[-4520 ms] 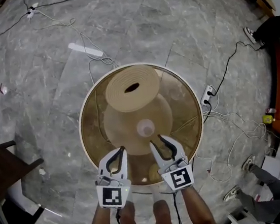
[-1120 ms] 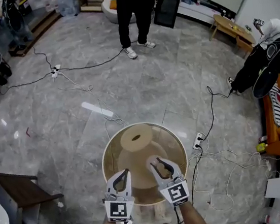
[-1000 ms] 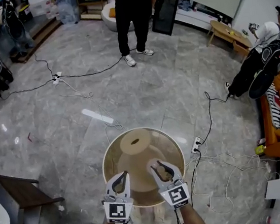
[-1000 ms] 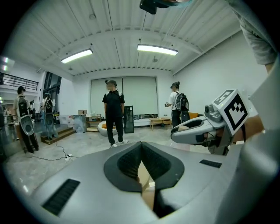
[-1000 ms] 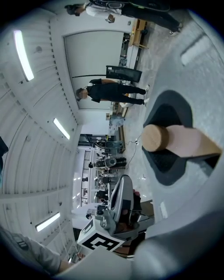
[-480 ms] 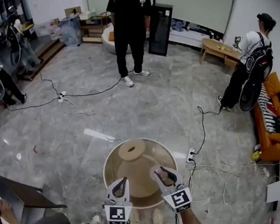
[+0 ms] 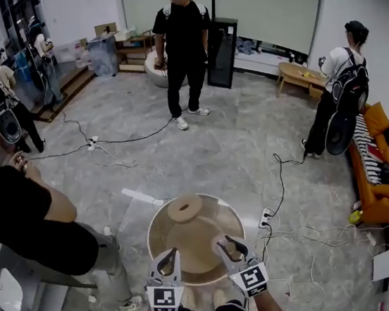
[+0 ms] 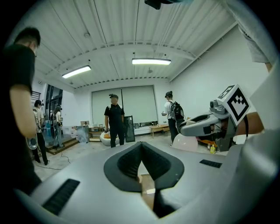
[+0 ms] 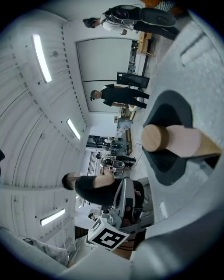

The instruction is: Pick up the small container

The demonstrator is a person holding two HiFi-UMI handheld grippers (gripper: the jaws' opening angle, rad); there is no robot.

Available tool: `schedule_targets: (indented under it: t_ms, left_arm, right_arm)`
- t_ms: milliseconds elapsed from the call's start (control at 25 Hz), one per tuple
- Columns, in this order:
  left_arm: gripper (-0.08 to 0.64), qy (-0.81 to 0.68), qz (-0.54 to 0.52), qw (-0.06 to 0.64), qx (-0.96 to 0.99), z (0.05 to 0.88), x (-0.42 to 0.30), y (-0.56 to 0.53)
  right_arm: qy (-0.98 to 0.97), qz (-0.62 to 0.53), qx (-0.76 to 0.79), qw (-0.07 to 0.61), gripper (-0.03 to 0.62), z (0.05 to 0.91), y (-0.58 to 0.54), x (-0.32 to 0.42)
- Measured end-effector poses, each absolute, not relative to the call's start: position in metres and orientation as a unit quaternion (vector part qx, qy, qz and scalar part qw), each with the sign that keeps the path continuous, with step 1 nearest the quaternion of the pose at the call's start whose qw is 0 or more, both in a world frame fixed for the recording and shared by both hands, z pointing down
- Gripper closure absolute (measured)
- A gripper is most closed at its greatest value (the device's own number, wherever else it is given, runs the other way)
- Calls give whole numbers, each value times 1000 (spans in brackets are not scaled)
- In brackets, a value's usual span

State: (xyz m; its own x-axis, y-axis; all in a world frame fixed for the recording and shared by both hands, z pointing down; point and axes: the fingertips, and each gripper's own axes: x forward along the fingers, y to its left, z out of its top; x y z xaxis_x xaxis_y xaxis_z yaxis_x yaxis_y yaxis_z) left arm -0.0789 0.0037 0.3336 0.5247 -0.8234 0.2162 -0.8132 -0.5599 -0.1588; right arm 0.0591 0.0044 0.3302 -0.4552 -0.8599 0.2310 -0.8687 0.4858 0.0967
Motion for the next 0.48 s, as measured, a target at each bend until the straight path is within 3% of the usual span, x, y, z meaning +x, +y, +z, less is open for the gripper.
schedule_targets:
  t_ms: [480]
  left_arm:
    - [543,469,-140,9,-872,344,-77,20]
  right_arm:
    - [-856,24,502,120,476,330,21,59]
